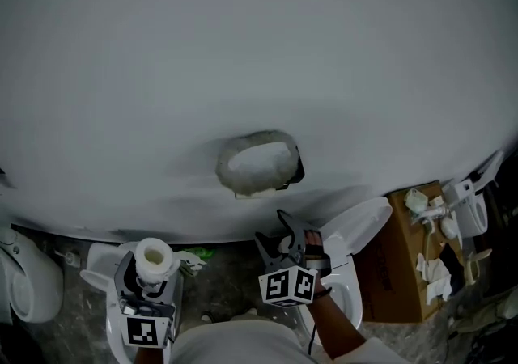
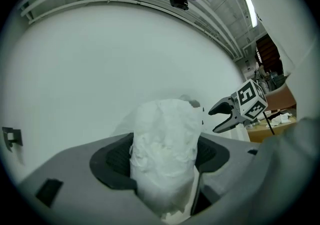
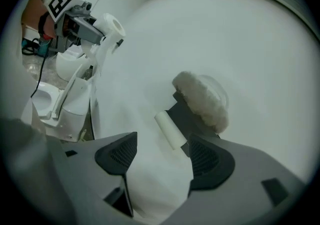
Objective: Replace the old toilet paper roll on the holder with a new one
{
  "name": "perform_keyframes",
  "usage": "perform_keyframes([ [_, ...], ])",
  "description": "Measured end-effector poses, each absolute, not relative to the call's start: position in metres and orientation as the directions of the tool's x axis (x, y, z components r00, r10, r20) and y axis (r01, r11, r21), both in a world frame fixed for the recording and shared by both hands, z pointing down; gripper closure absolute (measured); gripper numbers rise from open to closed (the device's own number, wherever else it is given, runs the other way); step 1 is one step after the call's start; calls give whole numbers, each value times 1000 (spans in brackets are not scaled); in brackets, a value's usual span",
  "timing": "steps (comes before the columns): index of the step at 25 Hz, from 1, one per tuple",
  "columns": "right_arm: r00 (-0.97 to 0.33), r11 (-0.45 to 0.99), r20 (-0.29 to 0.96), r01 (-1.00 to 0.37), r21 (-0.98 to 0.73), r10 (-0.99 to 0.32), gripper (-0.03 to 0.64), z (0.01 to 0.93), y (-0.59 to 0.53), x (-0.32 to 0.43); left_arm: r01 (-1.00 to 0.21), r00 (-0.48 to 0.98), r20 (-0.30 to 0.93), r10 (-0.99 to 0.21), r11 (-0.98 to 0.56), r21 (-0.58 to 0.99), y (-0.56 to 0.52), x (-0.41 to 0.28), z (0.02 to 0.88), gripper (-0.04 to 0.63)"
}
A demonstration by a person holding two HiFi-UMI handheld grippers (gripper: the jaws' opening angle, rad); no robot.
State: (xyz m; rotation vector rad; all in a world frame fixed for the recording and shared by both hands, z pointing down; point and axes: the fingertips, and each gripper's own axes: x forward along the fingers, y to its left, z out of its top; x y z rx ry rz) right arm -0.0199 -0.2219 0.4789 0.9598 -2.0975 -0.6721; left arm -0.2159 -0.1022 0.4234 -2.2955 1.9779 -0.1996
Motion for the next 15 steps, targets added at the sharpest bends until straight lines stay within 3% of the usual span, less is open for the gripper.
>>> perform_keyframes([
  [15, -451, 504, 359, -256, 825, -817, 318, 515, -286, -50, -984, 25, 25, -999, -29, -175, -85, -237, 421, 265],
])
